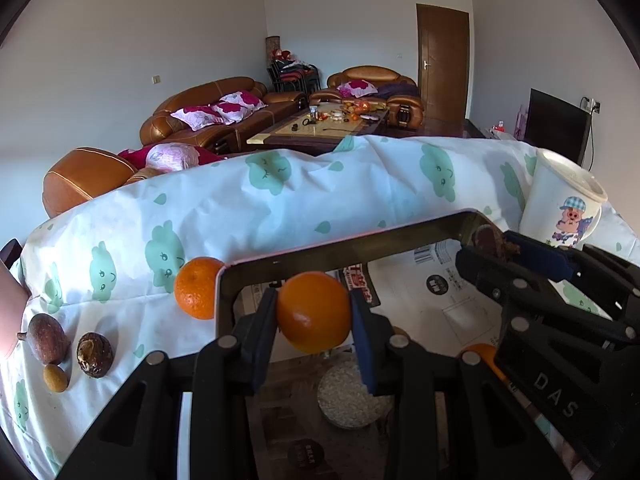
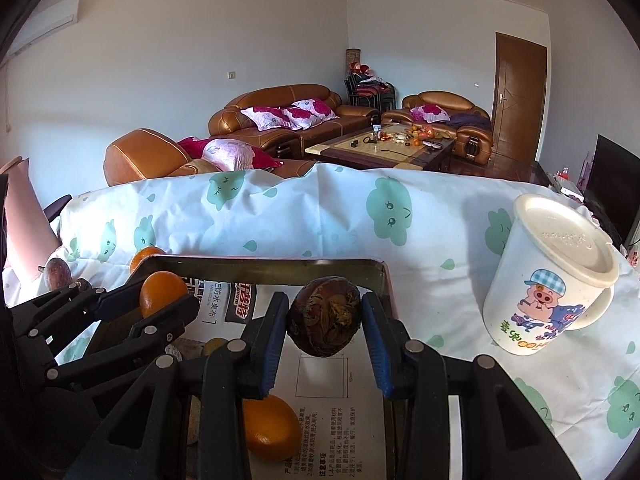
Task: Organize fruits
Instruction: 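Carry the orange and mangosteen over the tin tray and release both, then lift both open tools away from the tray, then grasp an orange with the right tool while the left tool approaches a mangosteen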
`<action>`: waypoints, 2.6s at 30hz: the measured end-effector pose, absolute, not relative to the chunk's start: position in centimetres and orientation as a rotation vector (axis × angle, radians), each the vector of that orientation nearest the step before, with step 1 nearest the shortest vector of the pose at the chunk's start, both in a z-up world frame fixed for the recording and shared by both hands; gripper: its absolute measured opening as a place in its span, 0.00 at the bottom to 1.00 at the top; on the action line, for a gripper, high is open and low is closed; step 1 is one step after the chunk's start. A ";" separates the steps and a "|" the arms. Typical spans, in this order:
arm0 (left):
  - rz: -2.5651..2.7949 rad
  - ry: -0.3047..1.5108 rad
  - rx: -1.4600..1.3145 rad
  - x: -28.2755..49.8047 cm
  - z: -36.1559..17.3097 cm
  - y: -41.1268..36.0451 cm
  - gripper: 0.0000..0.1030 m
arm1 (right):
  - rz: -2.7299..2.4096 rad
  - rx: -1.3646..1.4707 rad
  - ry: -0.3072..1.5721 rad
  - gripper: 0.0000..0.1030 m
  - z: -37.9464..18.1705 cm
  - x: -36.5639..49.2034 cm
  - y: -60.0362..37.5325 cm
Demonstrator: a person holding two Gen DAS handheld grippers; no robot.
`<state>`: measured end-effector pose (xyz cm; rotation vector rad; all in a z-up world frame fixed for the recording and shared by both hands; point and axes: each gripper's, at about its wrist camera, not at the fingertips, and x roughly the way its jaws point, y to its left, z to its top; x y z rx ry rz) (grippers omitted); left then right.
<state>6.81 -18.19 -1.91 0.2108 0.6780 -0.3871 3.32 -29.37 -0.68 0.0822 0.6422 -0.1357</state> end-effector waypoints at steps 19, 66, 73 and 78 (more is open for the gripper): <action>-0.338 0.481 0.221 3.6 0.7 -17.6 1.00 | -0.094 0.247 0.495 0.75 1.0 1.3 -30.8; -0.037 0.541 0.072 7.6 2.0 -3.2 1.00 | -0.165 0.254 0.435 0.75 0.6 -0.3 -26.7; 0.075 0.576 -0.041 9.9 2.0 2.5 1.00 | -0.037 0.227 0.522 0.75 1.2 3.6 -22.6; 0.164 0.604 -0.025 11.1 1.7 5.6 1.00 | 0.074 0.116 0.677 0.75 1.9 8.9 -19.0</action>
